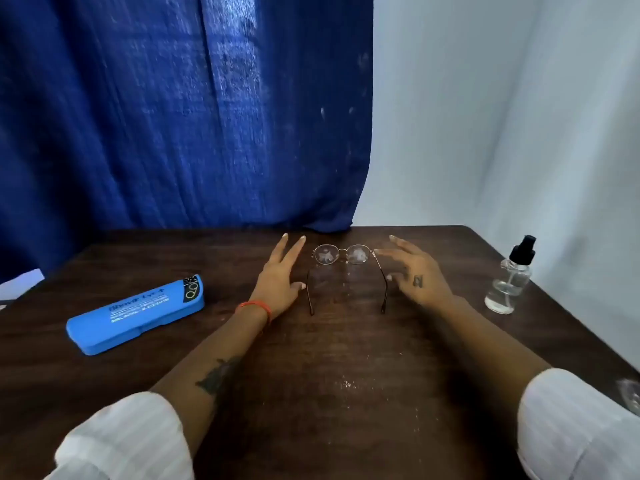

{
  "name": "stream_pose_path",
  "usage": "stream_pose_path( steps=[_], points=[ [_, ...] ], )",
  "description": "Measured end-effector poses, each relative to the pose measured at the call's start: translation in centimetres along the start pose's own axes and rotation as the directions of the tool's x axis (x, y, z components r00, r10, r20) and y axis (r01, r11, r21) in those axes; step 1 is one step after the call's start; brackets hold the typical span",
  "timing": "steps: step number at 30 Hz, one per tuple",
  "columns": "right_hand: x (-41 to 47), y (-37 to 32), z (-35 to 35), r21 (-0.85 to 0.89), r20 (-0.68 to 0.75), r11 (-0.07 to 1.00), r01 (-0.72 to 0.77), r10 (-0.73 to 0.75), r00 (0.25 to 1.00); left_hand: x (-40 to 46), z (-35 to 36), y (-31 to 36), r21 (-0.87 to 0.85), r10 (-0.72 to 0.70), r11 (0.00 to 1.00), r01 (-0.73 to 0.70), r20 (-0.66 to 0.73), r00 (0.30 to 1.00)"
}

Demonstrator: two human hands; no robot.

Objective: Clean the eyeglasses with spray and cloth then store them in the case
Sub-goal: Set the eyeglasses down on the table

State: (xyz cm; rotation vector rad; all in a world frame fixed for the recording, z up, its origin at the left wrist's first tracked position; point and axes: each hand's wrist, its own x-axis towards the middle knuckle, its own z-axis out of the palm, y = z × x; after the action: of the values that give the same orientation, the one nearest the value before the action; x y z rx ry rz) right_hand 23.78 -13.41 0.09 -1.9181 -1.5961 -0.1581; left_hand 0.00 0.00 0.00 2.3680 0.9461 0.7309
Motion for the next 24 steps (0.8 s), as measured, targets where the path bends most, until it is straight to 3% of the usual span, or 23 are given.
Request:
stream_pose_path(
  steps=[4,6,10,13,18,24],
  points=[
    [1.7,0.5,1.5,-0.060,-0.104,0.986,0.158,-0.163,0.981,2.2,0.7,-0.5,0.057,0.102,0.993,-0.104,0.038,0.994],
    [1.9,0.9,2.2,-0.048,-0.155,0.985,0.167,-0.173,0.973,2.7,1.1,-0.8,0.052,0.147,0.988,-0.146,-0.019,0.989],
    [1.5,0.4,2.1,0.092,-0.262,0.990,0.107,-0.080,0.962,2.7,1.3,-0.6,-0.038,0.176,0.981,-0.188,-0.208,0.962],
    [0.7,-0.5,1.3,0.151,-0.279,0.986,0.067,-0.022,0.960,2.0,1.3,0.5,-0.108,0.123,0.981,-0.161,-0.296,0.947],
    [-2.6,-1.7,-1.0,0.306,-0.292,0.950,-0.061,0.155,0.944,-1.0,1.1,3.3,-0.232,0.075,0.961,-0.149,-0.301,0.951],
    [-7.9,-2.7,-2.7,0.504,-0.211,0.854,-0.132,0.269,0.940,-5.1,1.5,5.6,-0.432,0.012,0.892,-0.130,-0.266,0.964]
  ],
)
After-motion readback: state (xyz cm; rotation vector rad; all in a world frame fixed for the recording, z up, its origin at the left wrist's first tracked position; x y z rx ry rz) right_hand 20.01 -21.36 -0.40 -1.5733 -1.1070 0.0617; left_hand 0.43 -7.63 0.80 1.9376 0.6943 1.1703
